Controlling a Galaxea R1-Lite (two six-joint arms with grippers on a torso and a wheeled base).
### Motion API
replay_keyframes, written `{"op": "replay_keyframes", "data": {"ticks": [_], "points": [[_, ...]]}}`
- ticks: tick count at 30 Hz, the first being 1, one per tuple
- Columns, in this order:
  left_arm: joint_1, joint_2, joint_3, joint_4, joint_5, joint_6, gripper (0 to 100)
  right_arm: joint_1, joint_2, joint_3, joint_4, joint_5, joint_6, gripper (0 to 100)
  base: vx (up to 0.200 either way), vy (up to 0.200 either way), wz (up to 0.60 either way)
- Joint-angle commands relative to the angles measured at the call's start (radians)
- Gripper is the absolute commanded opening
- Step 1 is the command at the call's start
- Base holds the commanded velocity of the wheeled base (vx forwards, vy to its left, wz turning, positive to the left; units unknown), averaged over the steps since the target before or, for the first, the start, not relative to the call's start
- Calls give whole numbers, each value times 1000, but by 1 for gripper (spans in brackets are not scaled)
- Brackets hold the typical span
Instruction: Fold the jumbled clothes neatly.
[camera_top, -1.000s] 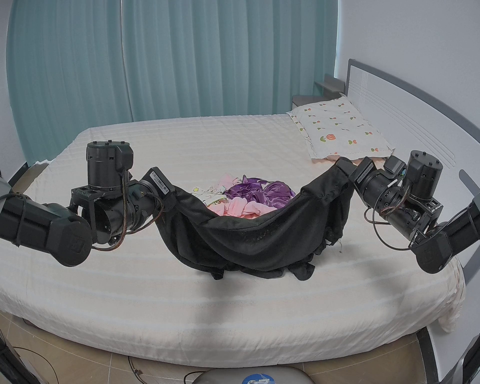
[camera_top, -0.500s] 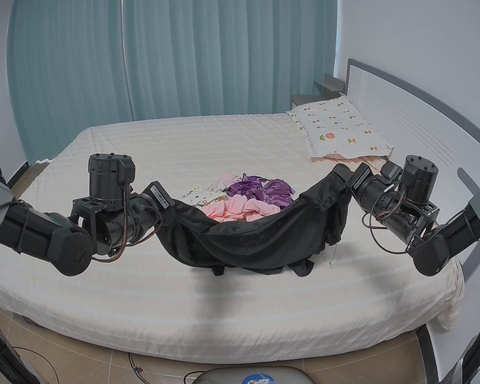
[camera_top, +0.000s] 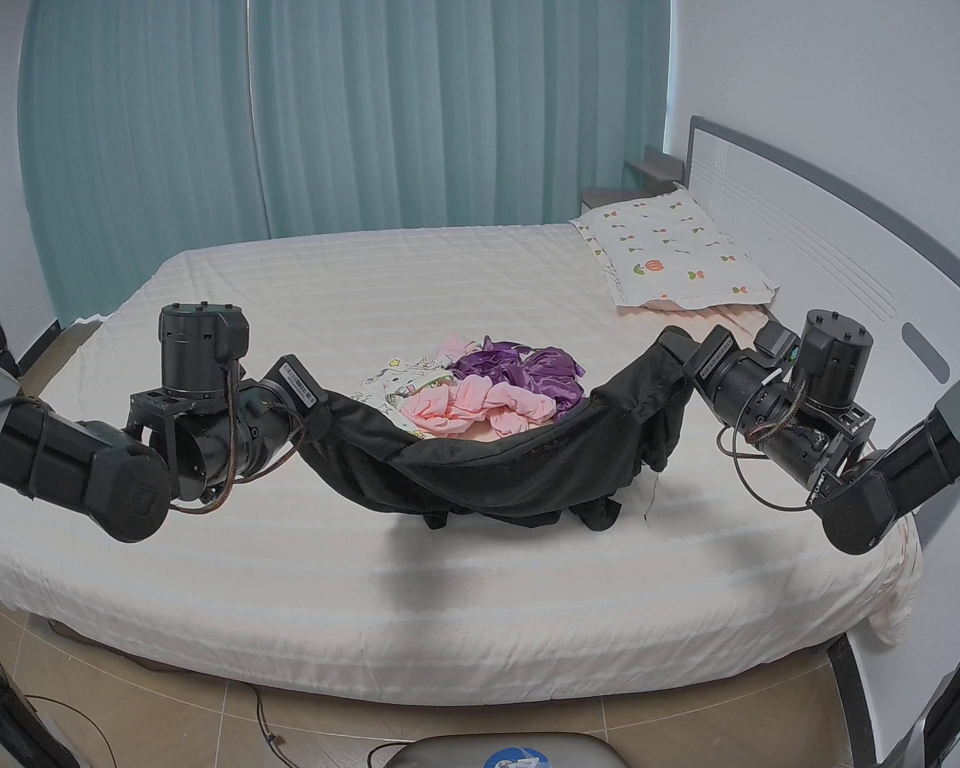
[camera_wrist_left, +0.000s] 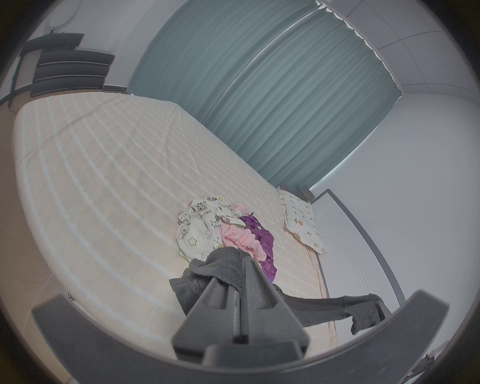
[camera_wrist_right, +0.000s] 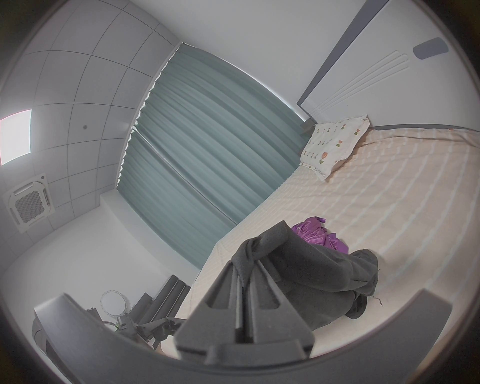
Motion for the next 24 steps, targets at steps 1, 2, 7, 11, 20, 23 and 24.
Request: {"op": "replay_keyframes", "data": {"ticks": [1, 2, 7, 11, 20, 23, 24], "points": [[33, -5, -5, 0, 0, -1, 0, 7, 7, -8, 0, 1, 0, 0, 0, 200, 0], [41, -8, -5, 0, -2, -2, 0, 13, 5, -14, -2, 1, 0, 0, 0, 200, 0], [56, -23, 4, 0, -6, -1, 0, 23, 2, -35, -2, 1, 0, 0, 0, 200, 0], [68, -42, 1, 0, -16, -1, 0, 41, 2, -48, -2, 0, -1, 0, 0, 200, 0], [84, -66, 1, 0, -19, -1, 0, 50, -5, -74, -2, 0, -3, 0, 0, 200, 0], [85, -66, 3, 0, -19, -1, 0, 61, -7, -74, -2, 0, -3, 0, 0, 200, 0], [87, -68, 3, 0, -19, -1, 0, 61, -7, -74, -2, 0, -4, 0, 0, 200, 0]]}}
